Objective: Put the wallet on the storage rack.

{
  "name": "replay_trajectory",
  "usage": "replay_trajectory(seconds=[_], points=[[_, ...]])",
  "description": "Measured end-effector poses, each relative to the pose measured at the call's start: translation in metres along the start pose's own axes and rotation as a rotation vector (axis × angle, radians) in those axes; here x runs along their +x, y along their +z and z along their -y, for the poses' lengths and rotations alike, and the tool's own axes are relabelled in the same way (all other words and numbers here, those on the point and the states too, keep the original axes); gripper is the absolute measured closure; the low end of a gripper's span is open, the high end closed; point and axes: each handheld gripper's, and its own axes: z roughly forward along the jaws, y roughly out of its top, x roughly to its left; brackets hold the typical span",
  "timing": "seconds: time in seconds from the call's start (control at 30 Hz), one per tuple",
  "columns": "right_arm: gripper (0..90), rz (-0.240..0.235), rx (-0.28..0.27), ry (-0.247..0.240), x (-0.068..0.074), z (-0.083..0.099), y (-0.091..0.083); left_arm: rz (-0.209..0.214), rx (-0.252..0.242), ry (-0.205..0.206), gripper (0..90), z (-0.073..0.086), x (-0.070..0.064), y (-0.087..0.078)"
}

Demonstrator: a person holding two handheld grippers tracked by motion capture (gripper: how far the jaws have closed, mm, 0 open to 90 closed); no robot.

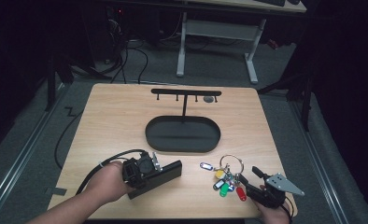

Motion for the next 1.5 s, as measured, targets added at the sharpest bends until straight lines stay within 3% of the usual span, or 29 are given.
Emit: replay_trajectory(seconds=[0.53,0.8,1.1,1.37,1.5], points=[[36.7,-0.004,0.004,0.003,0.0,0.0,0.0,-0.006,-0.015,0.045,75.3,-0.003,0.003,-0.004],[36.7,-0.022,0.001,0.026,-0.003,0.003,-0.001,-0.028,-0.071,0.077,75.6,-0.017,0.012,-0.015],[36.7,-0.019,0.002,0.063,-0.009,0.005,0.003,-0.004,-0.164,0.099,75.6,-0.031,0.021,-0.015],[36.7,-0.029,0.0,0.068,-0.011,0.007,0.001,-0.038,-0.211,0.089,76.3,-0.04,0.035,-0.017],[36.7,-0.037,0.006,0.085,-0.012,0.01,0.0,-0.068,-0.22,0.109,76.3,-0.048,0.037,-0.024]])
